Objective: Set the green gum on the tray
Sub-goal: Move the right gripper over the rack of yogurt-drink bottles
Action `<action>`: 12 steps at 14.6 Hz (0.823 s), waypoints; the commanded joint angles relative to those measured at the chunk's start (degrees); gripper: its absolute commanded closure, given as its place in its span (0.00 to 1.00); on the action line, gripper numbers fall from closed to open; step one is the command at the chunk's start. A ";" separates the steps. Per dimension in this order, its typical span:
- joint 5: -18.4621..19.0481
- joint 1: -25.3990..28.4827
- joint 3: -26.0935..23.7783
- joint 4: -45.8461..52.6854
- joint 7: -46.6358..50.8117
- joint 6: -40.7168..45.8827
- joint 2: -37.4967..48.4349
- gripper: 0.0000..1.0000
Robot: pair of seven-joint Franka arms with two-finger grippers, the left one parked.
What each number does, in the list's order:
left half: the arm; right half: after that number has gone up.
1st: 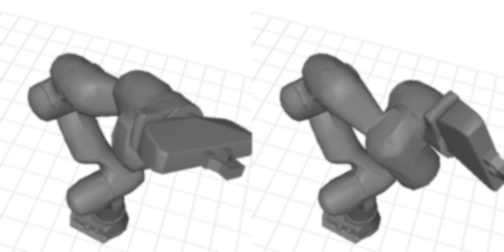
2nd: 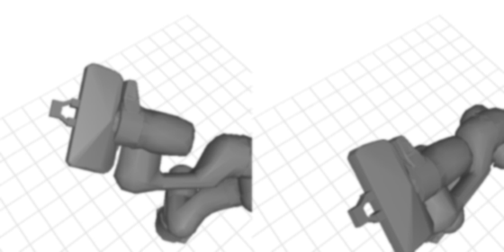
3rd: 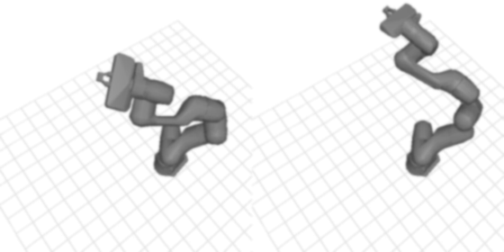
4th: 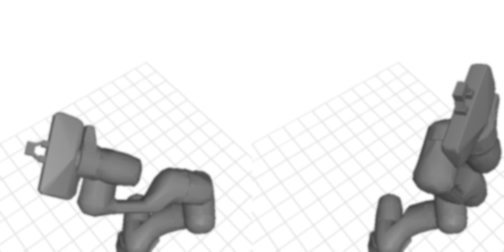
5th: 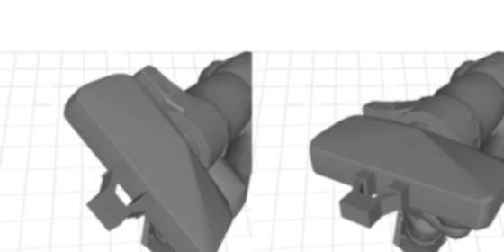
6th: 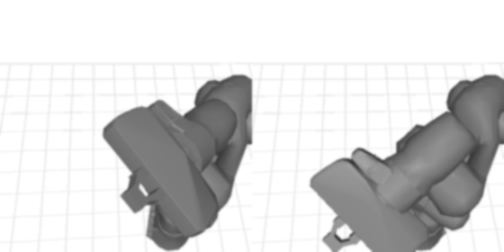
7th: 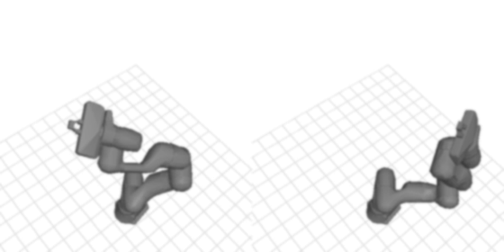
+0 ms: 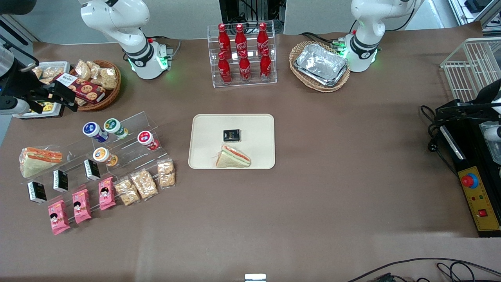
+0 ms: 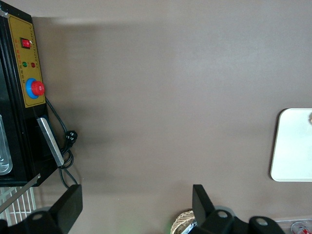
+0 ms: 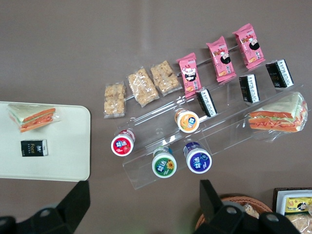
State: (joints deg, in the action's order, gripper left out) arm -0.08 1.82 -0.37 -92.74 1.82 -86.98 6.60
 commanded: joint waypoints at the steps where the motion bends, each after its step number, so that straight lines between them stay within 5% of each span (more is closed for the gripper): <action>1: -1.23 0.55 0.19 0.72 0.46 0.85 -0.28 0.00; 12: -3.17 0.64 0.46 -9.18 -1.56 -3.80 4.81 0.00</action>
State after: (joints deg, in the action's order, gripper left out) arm -2.29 2.27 -0.30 -94.98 1.40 -86.37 6.99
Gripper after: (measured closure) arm 0.000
